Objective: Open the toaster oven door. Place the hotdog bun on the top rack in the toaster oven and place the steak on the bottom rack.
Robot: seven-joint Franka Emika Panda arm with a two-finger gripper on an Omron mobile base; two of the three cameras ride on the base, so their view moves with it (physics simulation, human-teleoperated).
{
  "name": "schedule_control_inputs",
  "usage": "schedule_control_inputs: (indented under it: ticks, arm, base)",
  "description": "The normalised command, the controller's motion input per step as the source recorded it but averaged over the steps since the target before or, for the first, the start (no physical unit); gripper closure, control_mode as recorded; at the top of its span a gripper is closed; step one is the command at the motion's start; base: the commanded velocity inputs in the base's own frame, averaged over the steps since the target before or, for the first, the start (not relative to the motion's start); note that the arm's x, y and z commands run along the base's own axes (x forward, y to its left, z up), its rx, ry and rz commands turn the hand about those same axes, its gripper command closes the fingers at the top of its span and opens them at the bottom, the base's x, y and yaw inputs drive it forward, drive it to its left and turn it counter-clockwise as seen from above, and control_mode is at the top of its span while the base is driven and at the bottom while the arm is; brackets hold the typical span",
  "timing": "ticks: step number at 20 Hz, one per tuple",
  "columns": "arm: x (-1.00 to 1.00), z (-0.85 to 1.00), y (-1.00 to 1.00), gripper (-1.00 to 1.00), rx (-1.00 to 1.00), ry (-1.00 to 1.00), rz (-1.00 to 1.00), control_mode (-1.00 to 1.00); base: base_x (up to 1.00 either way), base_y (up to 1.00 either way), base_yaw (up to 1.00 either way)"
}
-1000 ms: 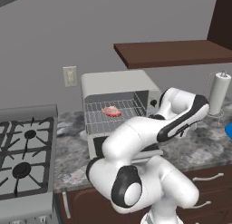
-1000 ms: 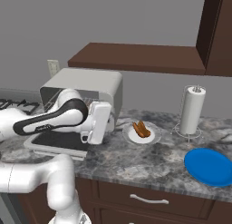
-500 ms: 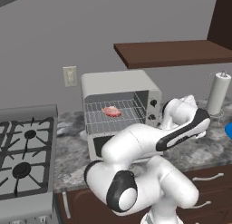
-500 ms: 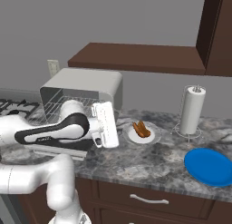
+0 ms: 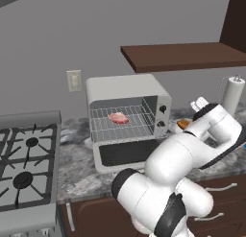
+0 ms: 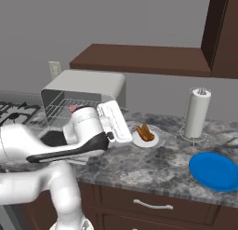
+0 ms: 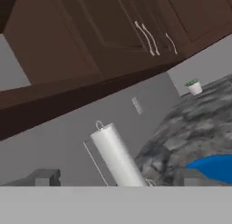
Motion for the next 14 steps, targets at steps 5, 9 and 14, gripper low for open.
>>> schedule_control_inputs:
  ticks: [5,9,14]
  arm:
    - [-0.12,0.51,-0.25,-1.0,-0.07,0.37,0.2,-1.0]
    - [-0.07,0.53,-0.11,-1.0,0.0,0.45,0.22,-1.0]
    - [-0.03,0.44,-0.01,-1.0,0.0,0.37,0.46,-1.0]
  base:
    - [0.0,0.0,0.0]
    - [0.0,0.0,0.0]
    - [0.0,0.0,0.0]
